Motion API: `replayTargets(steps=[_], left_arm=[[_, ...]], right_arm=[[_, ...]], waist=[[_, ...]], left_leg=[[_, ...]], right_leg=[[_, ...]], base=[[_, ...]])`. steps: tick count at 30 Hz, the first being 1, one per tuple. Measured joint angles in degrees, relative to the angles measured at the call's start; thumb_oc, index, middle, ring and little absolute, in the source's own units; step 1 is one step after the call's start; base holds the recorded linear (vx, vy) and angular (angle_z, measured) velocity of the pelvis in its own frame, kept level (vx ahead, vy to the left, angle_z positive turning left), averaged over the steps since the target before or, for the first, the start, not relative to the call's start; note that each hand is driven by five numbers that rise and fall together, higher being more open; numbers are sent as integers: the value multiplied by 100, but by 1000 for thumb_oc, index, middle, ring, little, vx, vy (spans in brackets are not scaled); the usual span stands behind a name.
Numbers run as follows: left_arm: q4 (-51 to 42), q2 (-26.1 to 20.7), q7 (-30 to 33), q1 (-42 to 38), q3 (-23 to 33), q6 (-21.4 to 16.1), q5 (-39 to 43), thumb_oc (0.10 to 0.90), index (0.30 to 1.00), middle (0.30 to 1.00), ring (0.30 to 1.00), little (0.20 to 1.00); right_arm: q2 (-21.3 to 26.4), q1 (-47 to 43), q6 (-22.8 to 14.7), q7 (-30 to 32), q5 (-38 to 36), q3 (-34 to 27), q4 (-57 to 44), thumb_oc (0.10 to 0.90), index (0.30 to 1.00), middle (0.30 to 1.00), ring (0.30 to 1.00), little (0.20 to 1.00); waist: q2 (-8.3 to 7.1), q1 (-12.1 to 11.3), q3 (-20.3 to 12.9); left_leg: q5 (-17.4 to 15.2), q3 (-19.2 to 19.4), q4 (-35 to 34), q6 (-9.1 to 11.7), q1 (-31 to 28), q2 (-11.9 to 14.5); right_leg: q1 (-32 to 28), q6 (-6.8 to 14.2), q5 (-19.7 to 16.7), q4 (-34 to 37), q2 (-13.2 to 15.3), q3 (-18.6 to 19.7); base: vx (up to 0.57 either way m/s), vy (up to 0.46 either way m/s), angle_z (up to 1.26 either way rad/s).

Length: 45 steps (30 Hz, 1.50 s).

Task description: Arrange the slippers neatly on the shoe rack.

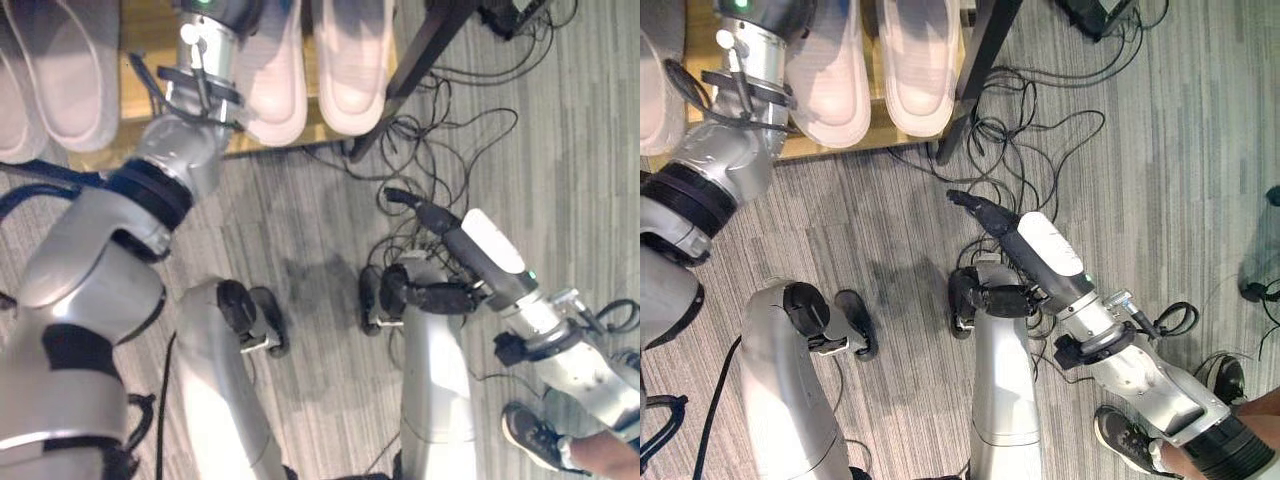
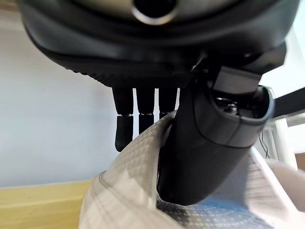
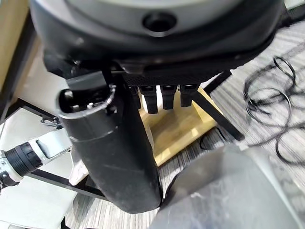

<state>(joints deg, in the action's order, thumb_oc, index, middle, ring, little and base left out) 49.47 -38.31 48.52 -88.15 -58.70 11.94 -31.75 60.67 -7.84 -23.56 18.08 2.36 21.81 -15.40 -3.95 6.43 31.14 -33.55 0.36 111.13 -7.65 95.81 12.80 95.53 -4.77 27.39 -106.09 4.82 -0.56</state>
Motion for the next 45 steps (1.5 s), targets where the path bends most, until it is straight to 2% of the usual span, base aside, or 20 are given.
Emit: replayTargets(steps=[8,11,19,21,23,24,28,33,40,41,42,43,44,45], left_arm=[[537,68,-95,-24,5,40,250,800,900,900,900,900],[766,133,-307,-37,5,59,353,800,900,900,900,900],[1081,159,-881,-44,73,82,443,800,900,900,900,900],[1071,193,-983,-43,167,42,454,800,900,900,900,900],[1042,223,-1055,-44,244,26,467,800,900,900,900,900],[807,190,-1231,-42,303,9,669,800,900,900,900,900],[87,148,-1551,-21,506,-19,915,800,900,900,900,900],[116,343,-1674,-12,503,-151,1126,800,900,900,900,900],[-64,293,-1863,42,537,-197,1129,800,900,900,900,900],[-409,326,-1924,425,1035,-193,1131,800,900,900,900,900],[-553,324,-1930,641,1094,-165,1137,800,900,900,900,900],[-500,380,-1980,696,1016,-136,1145,800,900,900,900,900],[-439,479,-2085,707,994,-99,1290,800,900,900,900,900],[-440,483,-2087,710,998,-84,1352,800,900,900,900,900]], right_arm=[[174,411,-103,196,166,-44,-287,800,900,900,900,900],[212,411,-101,197,198,-59,-288,800,900,900,900,900],[292,556,-94,185,194,-115,-293,800,900,900,900,900],[290,582,-83,183,196,-153,-289,800,900,900,900,900],[282,615,-64,154,197,-226,-299,800,900,900,900,900],[254,974,2,91,201,-537,-483,800,900,900,900,900],[88,1479,50,20,201,-867,-541,800,900,900,900,900],[43,1368,225,-76,203,-869,-662,800,900,900,900,900],[37,1371,345,-162,204,-940,-685,800,900,900,900,900],[-208,1170,158,-186,304,-735,-128,800,900,900,900,900],[-505,869,107,-75,286,-491,344,800,900,900,900,900],[-634,636,267,2,305,-371,453,800,900,900,900,900],[-626,417,692,-34,442,-223,481,800,900,900,900,900],[-627,400,735,-45,469,-227,446,800,900,900,900,900]], waist=[[-27,122,-5],[-49,127,-3],[-79,117,-2],[-79,114,-2],[-79,112,-2],[-79,93,-2],[-81,36,-3],[-79,41,-4],[-78,25,-5],[-69,-31,-9],[-82,-27,-9],[-85,-22,-11],[-81,-79,-12],[-81,-90,-13]], left_leg=[[-24,8,147,-30,-6,5],[-41,10,225,-23,-23,-1],[-116,-13,413,10,-70,-19],[-139,-18,490,2,-73,-35],[-155,-19,520,9,-80,-42],[-186,-21,572,35,-84,-93],[-243,-55,709,59,-94,-116],[-257,-63,765,60,-109,-141],[-264,-70,787,75,-132,-195],[-302,-92,793,97,-210,-199],[-339,-103,795,112,-310,-196],[-353,-100,799,116,-376,-194],[-389,-71,798,143,-411,-189],[-389,-76,805,144,-396,-194]], right_leg=[[-1,81,42,-169,-5,60],[7,43,90,-281,2,77],[-6,142,218,-521,24,123],[-6,113,259,-619,50,127],[-4,99,277,-658,61,130],[-5,123,343,-741,81,154],[-16,75,438,-917,114,150],[-17,101,480,-1004,126,165],[-21,67,559,-1090,173,168],[-102,95,576,-1092,200,150],[-208,95,615,-1094,177,136],[-255,52,637,-1100,173,139],[-246,10,662,-1115,168,176],[-238,13,663,-1128,172,173]], base=[[0,-6,1],[1,-20,3],[0,-5,2],[-2,-16,7],[-3,-12,6],[-4,-15,7],[-12,-30,6],[-5,-13,2],[-1,-12,4],[0,0,0],[0,0,0],[0,0,0],[0,0,0],[0,0,0]])
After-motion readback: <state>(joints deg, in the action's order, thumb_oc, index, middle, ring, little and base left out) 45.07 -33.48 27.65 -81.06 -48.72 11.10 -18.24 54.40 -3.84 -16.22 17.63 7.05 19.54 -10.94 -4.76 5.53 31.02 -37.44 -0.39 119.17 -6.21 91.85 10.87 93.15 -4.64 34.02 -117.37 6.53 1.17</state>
